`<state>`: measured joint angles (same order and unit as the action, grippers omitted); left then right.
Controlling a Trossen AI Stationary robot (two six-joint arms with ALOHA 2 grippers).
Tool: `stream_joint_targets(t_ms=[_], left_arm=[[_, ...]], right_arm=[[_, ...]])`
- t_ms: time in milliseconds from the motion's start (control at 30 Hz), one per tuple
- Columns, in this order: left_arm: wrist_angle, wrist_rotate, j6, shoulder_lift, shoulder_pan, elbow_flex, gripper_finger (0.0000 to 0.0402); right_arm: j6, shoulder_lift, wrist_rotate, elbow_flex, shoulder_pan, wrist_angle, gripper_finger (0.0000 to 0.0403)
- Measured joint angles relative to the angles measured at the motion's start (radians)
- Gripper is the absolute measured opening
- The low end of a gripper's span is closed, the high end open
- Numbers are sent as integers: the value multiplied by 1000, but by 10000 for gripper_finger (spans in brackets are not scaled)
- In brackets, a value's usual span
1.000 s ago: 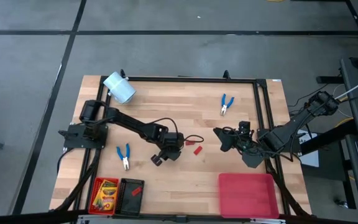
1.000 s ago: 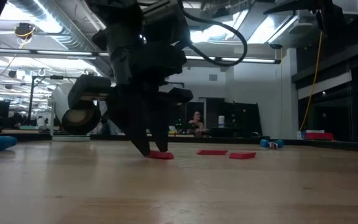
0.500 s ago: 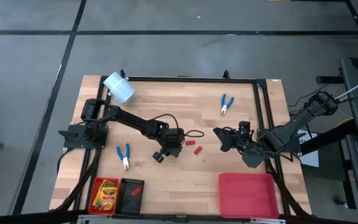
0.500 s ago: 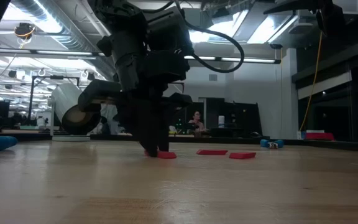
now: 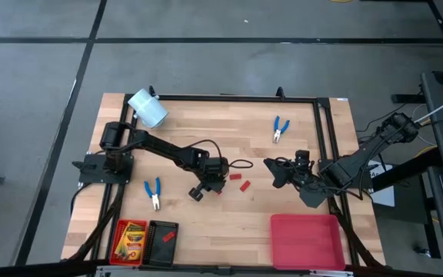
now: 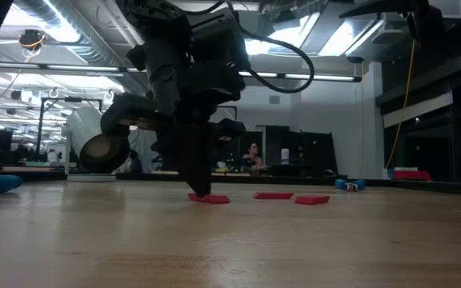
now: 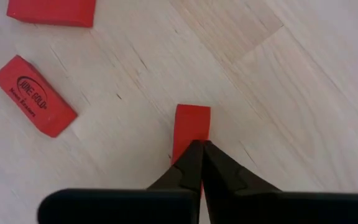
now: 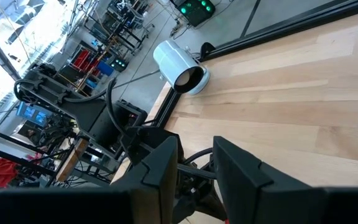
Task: Pick & Place School Supplies
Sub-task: Put the red eraser into the black basket
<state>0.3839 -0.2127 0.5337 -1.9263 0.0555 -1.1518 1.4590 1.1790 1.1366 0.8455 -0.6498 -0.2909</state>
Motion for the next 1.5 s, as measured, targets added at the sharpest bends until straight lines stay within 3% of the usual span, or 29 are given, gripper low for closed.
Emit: stream_joint_targets(t_ms=[467,933,1500], left_arm=[[-2,-56,18,-2,-2,-5,6],[61,-56,1,79,18,-5,113],[-13,-47,4,67,27,36,118]], right_arm=[[3,0,0,0,0,0,107],[15,0,-11,0,0,-3,107],[18,0,-11,0,0,-4,107]])
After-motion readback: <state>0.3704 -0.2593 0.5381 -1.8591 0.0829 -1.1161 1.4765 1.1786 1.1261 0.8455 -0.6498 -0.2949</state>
